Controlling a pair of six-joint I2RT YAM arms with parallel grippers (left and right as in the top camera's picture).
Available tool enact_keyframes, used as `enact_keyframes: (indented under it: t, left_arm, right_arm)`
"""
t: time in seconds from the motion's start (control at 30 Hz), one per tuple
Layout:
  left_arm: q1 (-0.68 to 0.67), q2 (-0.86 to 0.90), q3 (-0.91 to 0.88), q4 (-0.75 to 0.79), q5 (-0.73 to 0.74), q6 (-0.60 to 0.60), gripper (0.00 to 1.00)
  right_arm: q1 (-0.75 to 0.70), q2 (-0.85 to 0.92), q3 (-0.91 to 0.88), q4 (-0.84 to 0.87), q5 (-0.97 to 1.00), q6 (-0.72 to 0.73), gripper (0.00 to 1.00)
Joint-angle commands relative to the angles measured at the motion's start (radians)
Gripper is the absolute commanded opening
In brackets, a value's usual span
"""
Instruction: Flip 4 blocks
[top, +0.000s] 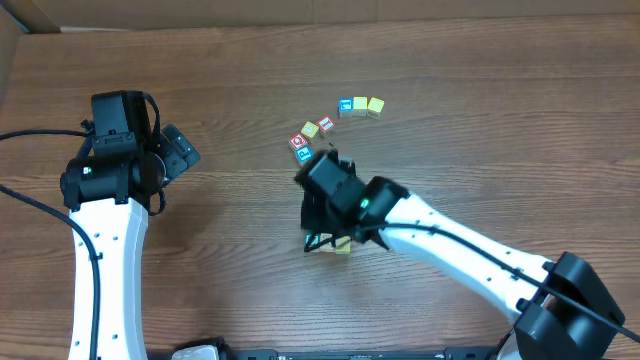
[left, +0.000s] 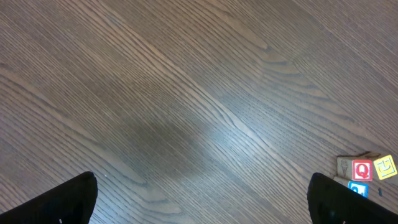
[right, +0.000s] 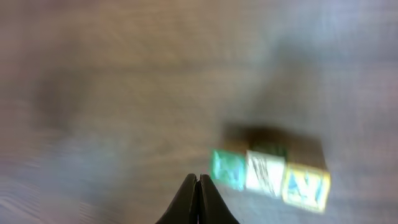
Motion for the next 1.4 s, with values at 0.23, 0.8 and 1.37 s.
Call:
enact_keyframes:
  t: [0.23, 0.8, 1.37]
  left_arm:
    - [0.003, 0.008, 0.013, 0.001, -0.013, -0.006, 1.0]
    - [0.003, 0.008, 0.013, 0.001, -0.013, -0.006, 1.0]
    - [0.003, 0.008, 0.013, 0.001, -0.013, -0.006, 1.0]
  right_arm:
    - [-0.025, -0.005, 0.003, -0.055, 0.265, -0.058, 0.4]
    - [-0.157, -0.005, 0.082, -0.167, -0.072, -0.477, 0.3]
    - [-0.386, 0.177, 0.776, -0.565, -0.121, -0.615, 0.18]
